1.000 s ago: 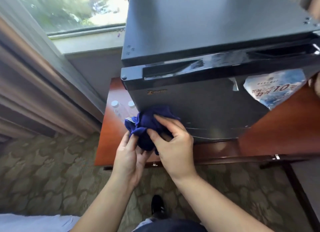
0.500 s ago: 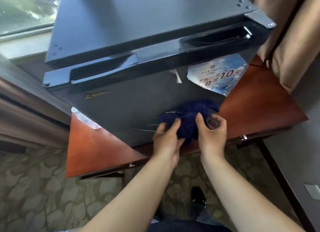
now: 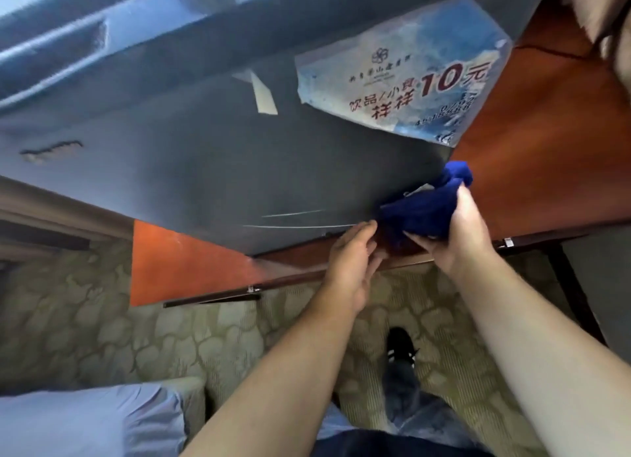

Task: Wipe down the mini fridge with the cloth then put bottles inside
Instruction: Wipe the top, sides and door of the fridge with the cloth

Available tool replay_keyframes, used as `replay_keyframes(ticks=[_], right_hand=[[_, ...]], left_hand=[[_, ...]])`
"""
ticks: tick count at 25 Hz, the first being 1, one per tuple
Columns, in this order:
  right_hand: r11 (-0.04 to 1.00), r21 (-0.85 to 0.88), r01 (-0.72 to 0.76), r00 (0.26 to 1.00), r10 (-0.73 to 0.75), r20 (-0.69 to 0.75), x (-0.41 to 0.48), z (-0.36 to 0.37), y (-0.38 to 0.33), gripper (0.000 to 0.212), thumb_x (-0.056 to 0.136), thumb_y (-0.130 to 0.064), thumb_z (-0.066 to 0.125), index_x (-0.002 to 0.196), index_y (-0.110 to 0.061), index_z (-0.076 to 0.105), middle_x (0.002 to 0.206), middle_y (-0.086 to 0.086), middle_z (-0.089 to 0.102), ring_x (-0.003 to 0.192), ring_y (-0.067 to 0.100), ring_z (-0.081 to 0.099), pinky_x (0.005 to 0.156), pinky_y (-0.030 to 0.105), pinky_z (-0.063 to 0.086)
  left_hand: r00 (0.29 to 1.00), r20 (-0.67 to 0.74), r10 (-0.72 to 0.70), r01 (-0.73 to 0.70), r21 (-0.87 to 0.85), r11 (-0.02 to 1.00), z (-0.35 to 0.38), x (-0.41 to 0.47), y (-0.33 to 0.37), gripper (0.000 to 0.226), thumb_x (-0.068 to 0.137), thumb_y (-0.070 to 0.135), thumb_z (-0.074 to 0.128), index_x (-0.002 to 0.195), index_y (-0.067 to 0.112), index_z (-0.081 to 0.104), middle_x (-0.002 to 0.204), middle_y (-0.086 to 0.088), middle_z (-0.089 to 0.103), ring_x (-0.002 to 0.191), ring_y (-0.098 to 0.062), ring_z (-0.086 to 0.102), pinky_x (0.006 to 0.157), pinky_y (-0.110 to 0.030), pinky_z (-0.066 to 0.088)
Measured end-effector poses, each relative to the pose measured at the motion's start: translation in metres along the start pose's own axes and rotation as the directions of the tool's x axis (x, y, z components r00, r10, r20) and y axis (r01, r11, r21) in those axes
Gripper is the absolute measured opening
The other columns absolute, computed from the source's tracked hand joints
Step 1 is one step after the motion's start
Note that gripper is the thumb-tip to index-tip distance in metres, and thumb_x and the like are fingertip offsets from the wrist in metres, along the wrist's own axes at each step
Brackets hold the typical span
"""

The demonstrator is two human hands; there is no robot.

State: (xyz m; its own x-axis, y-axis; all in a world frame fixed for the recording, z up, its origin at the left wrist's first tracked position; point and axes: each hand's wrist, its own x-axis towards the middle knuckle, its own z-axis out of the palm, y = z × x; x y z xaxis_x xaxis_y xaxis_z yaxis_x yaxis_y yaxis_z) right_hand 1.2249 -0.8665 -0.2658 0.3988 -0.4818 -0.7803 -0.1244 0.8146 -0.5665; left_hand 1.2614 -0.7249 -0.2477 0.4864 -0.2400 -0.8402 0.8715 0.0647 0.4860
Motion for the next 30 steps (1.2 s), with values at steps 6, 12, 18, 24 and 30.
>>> replay_keyframes(ticks=[6, 12, 18, 24, 30], right_hand=[[0.986, 0.167, 0.004, 1.000, -0.002, -0.012, -0.021, 0.017, 0.040, 0.043, 0.106, -0.048, 0.038, 0.143, -0.031, 0.051, 0.135, 0.002, 0.066, 0.110, 0.028, 0.070, 0.070, 0.045, 0.065], [0.983, 0.157, -0.100, 0.990, 0.083, 0.114, -0.073, 0.083, 0.115, 0.030, 0.107, -0.034, 0.046, 0.133, -0.025, 0.057, 0.118, 0.008, 0.073, 0.101, 0.032, 0.075, 0.082, 0.052, 0.064], [0.960, 0.001, -0.280, 0.920, 0.268, 0.285, -0.122, 0.143, 0.173, 0.017, 0.102, -0.037, 0.058, 0.112, -0.027, 0.067, 0.120, 0.007, 0.073, 0.098, 0.034, 0.073, 0.075, 0.050, 0.065], [0.953, -0.070, -0.294, 0.887, 0.299, 0.351, -0.131, 0.159, 0.187, 0.014, 0.101, -0.031, 0.062, 0.101, -0.019, 0.071, 0.104, 0.008, 0.077, 0.095, 0.032, 0.074, 0.063, 0.044, 0.064], [0.994, -0.050, -0.096, 0.928, 0.108, 0.357, -0.117, 0.120, 0.148, 0.019, 0.100, -0.028, 0.065, 0.100, -0.014, 0.078, 0.103, 0.008, 0.082, 0.096, 0.028, 0.079, 0.071, 0.041, 0.064]], left_hand=[[1.000, 0.012, -0.028, 0.028, 0.030, 0.999, -0.033, 0.001, -0.006, 0.042, 0.089, 0.050, 0.070, 0.124, 0.029, 0.064, 0.130, 0.000, 0.061, 0.116, -0.018, 0.060, 0.108, -0.037, 0.045], [0.995, -0.011, 0.095, -0.096, -0.142, 0.985, -0.092, -0.012, 0.017, 0.034, 0.096, 0.040, 0.064, 0.115, 0.013, 0.069, 0.092, -0.004, 0.077, 0.072, -0.012, 0.072, 0.072, -0.027, 0.058], [0.925, -0.181, 0.334, -0.357, -0.117, 0.927, -0.192, -0.048, 0.062, 0.023, 0.099, 0.020, 0.062, 0.116, 0.006, 0.066, 0.089, -0.006, 0.074, 0.076, -0.014, 0.072, 0.068, -0.027, 0.059], [0.835, -0.298, 0.462, -0.496, -0.046, 0.867, -0.217, -0.057, 0.087, 0.033, 0.099, 0.016, 0.063, 0.131, 0.007, 0.061, 0.094, -0.002, 0.080, 0.084, -0.013, 0.077, 0.067, -0.023, 0.059], [0.865, -0.279, 0.418, -0.462, -0.116, 0.879, -0.167, -0.054, 0.073, 0.024, 0.098, 0.009, 0.058, 0.122, 0.008, 0.063, 0.102, -0.007, 0.079, 0.087, -0.017, 0.078, 0.068, -0.027, 0.060]])
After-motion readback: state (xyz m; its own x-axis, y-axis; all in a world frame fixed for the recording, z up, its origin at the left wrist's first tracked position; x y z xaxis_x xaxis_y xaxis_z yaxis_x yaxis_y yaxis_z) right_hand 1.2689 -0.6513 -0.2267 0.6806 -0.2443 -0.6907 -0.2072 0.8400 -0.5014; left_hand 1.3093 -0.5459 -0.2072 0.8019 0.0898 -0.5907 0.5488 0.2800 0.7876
